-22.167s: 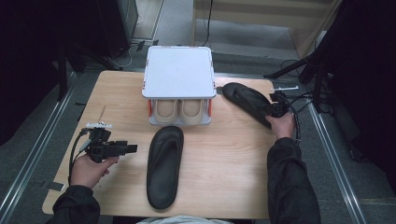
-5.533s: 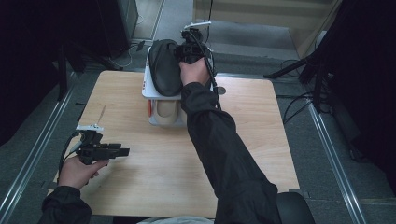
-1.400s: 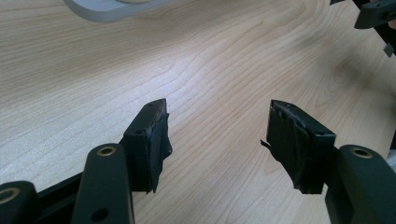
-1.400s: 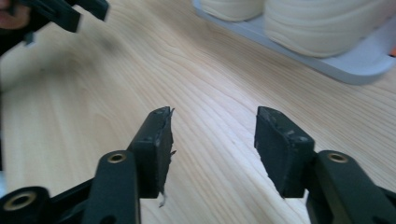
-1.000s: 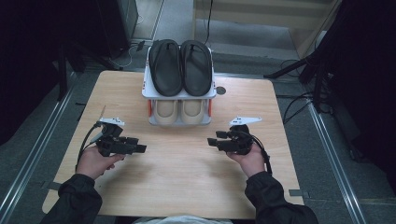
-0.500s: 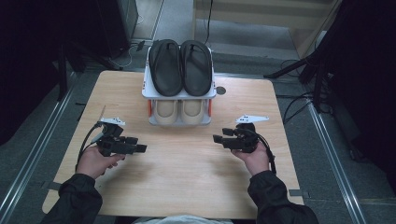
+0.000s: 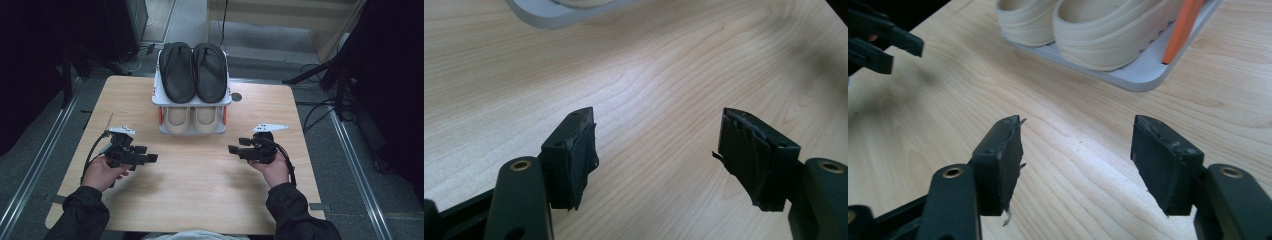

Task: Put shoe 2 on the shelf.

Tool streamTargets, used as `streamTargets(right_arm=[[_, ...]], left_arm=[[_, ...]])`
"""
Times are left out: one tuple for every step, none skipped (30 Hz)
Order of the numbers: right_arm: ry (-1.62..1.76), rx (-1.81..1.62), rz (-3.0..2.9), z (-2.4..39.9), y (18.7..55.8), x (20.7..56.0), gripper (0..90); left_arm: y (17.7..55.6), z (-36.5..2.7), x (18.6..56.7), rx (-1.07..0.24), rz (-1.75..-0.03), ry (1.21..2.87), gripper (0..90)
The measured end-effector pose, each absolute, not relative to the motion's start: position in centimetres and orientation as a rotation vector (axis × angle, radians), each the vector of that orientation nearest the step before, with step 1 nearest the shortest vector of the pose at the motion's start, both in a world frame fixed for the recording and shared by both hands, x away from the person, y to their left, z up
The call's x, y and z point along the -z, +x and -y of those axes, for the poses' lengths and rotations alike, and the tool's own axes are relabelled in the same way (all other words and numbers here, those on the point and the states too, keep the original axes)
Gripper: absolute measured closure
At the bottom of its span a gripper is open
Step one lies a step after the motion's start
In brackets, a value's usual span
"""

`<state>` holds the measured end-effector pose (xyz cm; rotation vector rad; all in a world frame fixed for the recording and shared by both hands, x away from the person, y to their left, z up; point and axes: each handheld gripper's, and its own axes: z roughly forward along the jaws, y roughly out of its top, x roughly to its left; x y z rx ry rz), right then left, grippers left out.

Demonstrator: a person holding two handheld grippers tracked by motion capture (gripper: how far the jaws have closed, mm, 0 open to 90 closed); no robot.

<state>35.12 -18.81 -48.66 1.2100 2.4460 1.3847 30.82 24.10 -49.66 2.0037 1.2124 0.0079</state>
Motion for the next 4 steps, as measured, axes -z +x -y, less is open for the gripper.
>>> streamTargets(right_arm=[[1.197,-1.369,-2.437,18.71,35.09,48.71,31.7],[1.181,-1.358,-2.429,18.60,35.05,48.79,31.5],[1.168,-1.352,-2.431,18.51,35.03,48.90,30.3],[1.155,-1.342,-2.440,18.44,35.04,49.00,28.6]], left_arm=[[30.84,-24.06,49.71,-0.011,-1.215,2.004,29.2],[30.89,-24.06,49.76,-0.008,-1.216,2.007,29.0],[30.94,-24.02,49.84,-0.005,-1.217,2.008,28.3],[30.97,-23.98,49.90,-0.010,-1.215,2.015,27.8]])
